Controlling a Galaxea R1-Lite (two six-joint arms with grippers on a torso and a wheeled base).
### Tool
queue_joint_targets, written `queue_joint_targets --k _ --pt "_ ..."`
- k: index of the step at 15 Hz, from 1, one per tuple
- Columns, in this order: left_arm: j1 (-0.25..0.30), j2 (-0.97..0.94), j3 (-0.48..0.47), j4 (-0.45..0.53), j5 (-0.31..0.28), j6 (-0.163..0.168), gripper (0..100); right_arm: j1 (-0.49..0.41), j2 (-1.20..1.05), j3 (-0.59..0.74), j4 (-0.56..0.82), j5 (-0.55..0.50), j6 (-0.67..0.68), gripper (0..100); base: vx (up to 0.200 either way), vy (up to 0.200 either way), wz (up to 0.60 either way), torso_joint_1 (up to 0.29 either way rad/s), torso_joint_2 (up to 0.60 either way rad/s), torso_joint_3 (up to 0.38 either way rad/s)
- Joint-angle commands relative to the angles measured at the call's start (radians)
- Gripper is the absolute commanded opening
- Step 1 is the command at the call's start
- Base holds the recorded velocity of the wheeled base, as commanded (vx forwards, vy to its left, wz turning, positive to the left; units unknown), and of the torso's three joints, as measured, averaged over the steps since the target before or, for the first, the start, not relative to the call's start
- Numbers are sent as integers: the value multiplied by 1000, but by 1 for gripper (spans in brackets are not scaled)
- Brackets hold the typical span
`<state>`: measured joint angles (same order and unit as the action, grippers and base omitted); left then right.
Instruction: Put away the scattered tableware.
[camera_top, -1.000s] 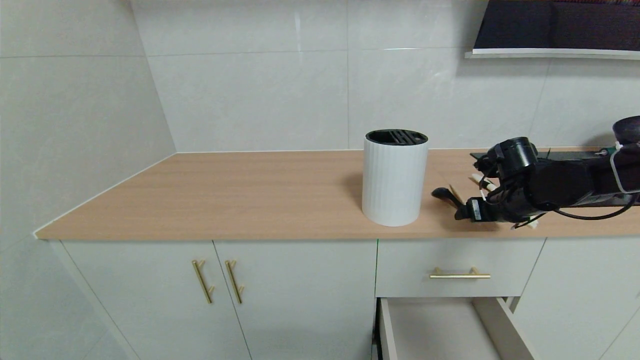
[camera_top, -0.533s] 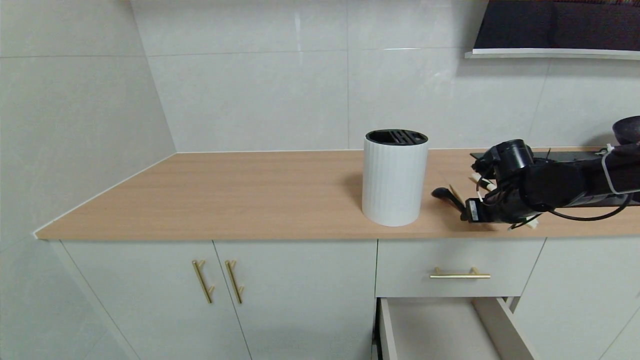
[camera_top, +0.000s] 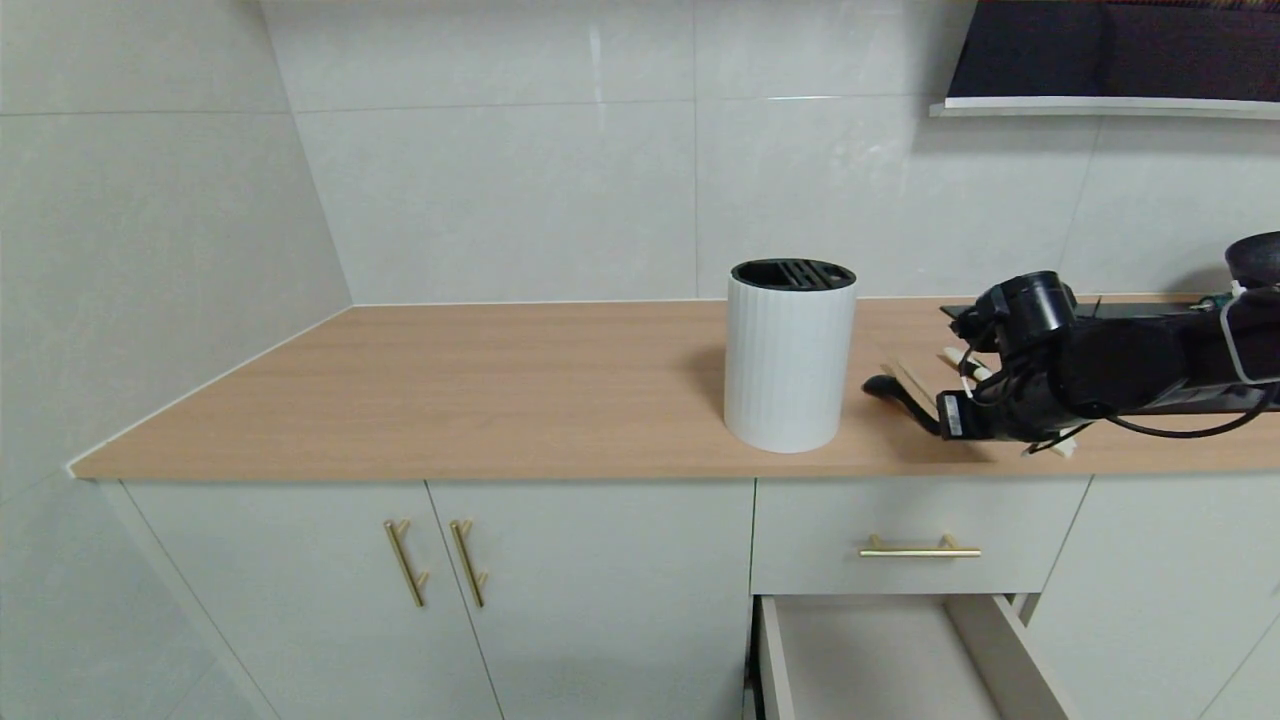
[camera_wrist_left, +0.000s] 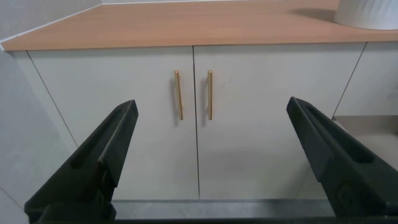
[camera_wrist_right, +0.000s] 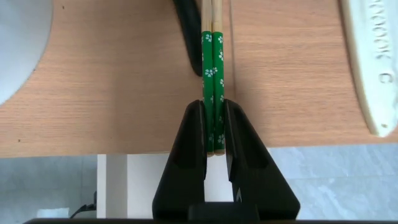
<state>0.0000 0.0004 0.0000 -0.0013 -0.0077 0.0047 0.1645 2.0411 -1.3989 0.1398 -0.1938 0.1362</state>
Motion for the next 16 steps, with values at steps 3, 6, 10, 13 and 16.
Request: queue_joint_targets --k 3,6,10,13,16 --pt "0 0 0 0 0 0 100 -2 -136 44 7 -1 83 0 0 0 0 0 0 0" --pt "0 0 0 0 0 0 100 -2 -354 179 29 7 108 0 0 0 0 0 0 0" --pt "0 0 0 0 0 0 100 1 -616 230 287 74 103 0 0 0 0 0 0 0" --pt "0 0 0 0 0 0 100 4 -806 342 302 178 46 0 0 0 0 0 0 0" --pt "0 0 0 0 0 0 100 7 -832 417 291 197 -55 0 0 0 0 0 0 0"
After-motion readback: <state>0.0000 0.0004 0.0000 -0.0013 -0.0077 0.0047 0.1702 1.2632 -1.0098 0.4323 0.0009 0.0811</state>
